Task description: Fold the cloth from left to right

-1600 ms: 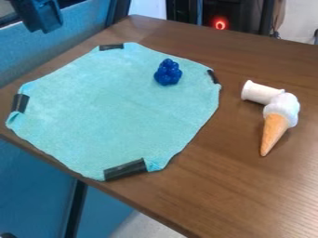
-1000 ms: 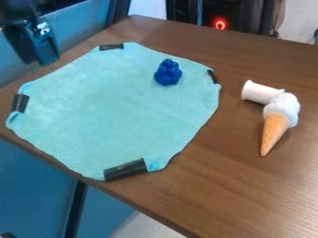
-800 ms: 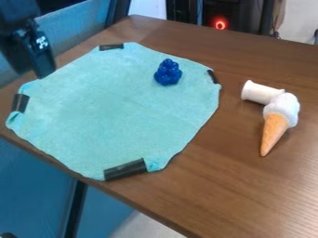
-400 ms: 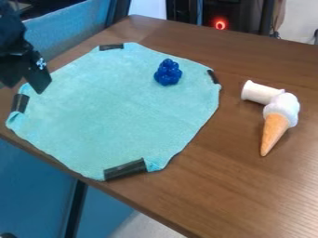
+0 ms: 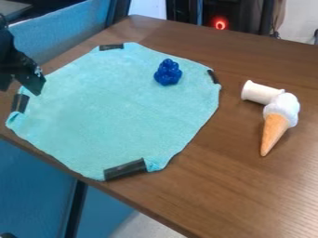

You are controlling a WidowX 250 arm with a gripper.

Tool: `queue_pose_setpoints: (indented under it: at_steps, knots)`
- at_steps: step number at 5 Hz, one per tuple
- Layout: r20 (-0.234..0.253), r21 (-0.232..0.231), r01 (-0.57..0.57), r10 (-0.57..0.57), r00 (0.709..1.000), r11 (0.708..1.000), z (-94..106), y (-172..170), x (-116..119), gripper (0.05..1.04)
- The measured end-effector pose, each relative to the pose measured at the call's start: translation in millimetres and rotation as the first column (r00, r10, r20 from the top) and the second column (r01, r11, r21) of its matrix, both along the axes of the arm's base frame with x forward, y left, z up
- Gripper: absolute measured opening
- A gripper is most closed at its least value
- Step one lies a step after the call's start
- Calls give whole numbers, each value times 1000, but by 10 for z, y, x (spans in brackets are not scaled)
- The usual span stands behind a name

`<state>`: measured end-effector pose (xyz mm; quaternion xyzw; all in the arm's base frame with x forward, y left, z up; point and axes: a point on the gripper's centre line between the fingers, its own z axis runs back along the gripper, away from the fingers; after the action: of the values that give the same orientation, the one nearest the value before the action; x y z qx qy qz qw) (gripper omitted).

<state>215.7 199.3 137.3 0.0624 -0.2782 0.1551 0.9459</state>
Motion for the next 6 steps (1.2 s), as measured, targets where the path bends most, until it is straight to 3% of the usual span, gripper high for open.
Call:
queue_pose_setpoints:
  at_steps: [1,2,4,5,6]
  knots:
    - [64,32,-71,69,996,997,-112,152,-23,999]
    - [120,31,-122,118,986,992,-207,216,-34,999]
    - [172,35,-182,174,970,983,-467,330,-94,999]
    - [161,30,-187,180,970,982,-525,348,-105,964]
    - [152,25,-200,194,969,979,-559,386,-102,689]
